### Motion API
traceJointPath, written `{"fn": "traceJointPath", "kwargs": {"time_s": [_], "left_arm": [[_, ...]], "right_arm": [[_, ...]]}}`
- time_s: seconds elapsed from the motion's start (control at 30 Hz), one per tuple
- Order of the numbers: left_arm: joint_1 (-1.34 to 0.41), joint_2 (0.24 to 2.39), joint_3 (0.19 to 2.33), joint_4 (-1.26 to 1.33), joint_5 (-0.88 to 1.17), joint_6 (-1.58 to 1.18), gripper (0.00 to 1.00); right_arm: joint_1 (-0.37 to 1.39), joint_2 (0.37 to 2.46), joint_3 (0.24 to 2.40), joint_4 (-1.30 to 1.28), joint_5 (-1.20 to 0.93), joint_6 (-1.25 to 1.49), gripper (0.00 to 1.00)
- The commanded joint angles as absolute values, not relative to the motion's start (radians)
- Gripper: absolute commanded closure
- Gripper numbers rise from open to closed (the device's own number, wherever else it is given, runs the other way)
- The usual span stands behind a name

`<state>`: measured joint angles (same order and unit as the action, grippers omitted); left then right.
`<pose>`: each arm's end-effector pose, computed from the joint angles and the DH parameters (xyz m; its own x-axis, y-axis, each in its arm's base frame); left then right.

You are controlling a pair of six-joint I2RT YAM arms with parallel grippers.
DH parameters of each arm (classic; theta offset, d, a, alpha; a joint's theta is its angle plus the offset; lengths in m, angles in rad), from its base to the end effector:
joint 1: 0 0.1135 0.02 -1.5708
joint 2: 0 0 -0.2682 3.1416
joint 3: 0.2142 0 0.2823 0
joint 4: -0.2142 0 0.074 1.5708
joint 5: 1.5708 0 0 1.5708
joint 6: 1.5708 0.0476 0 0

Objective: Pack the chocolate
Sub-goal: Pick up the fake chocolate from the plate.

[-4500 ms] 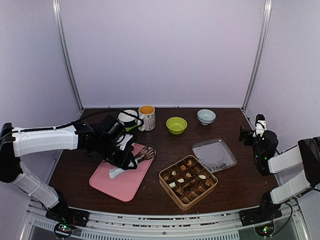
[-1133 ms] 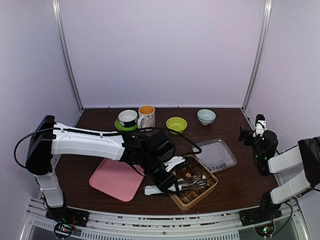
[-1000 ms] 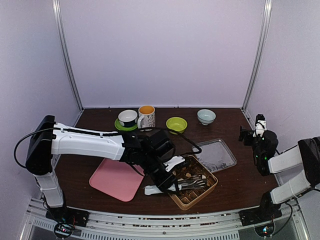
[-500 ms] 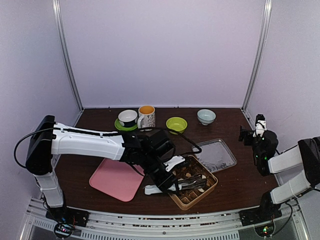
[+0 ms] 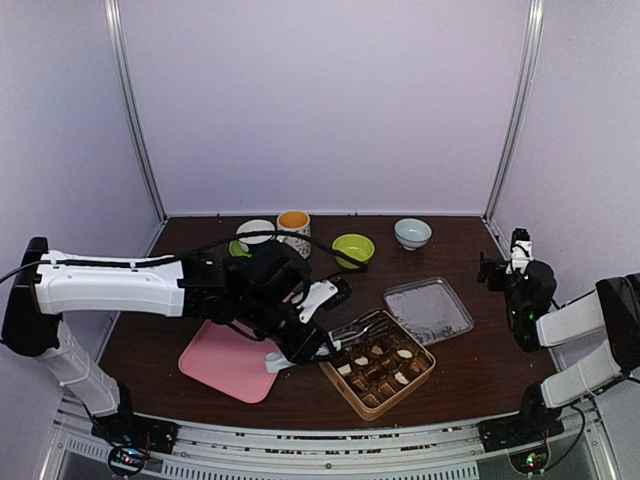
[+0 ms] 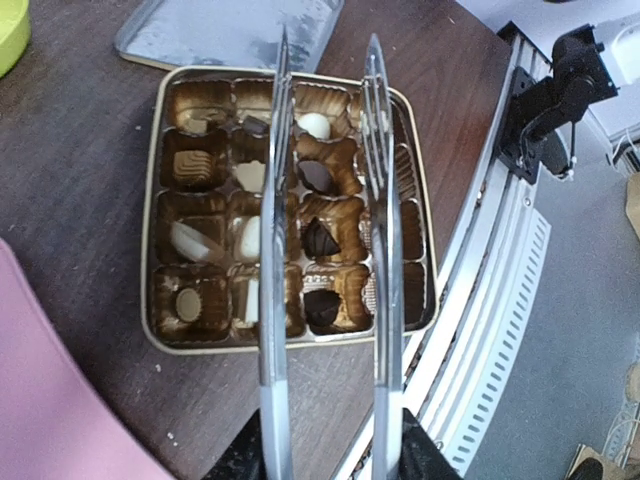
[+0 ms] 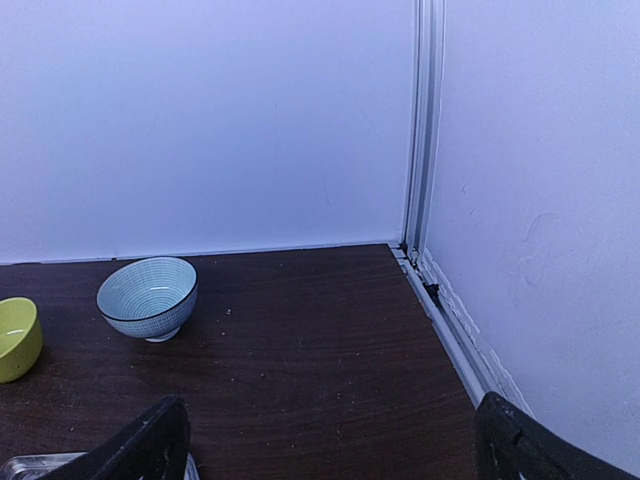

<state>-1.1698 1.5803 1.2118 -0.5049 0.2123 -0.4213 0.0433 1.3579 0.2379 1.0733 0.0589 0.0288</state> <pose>0.1387 -0.3528 0.2459 -0.6627 0.5389 -0.5200 0.7472 0.5231 -0.4100 0.2588 0.0084 0.1478 -0.0462 0.0268 -0.9986 0.0169 0.9995 0.0260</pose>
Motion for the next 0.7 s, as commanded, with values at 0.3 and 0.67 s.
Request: {"fn": "traceJointPath", "kwargs": {"time_s": [0.3, 0.67], "left_arm": [[-1.081, 1.322, 0.986, -0.671, -0.022, -0.686, 0.63], [-1.018, 1.213, 0.912, -0.901, -0.121, -0.840, 0.59]], "right_arm": [[0.040, 1.359, 0.251, 1.087, 0.056, 0.025, 0.00], [0.040, 1.359, 0.250, 1.088, 0.055, 0.025, 0.00]]}}
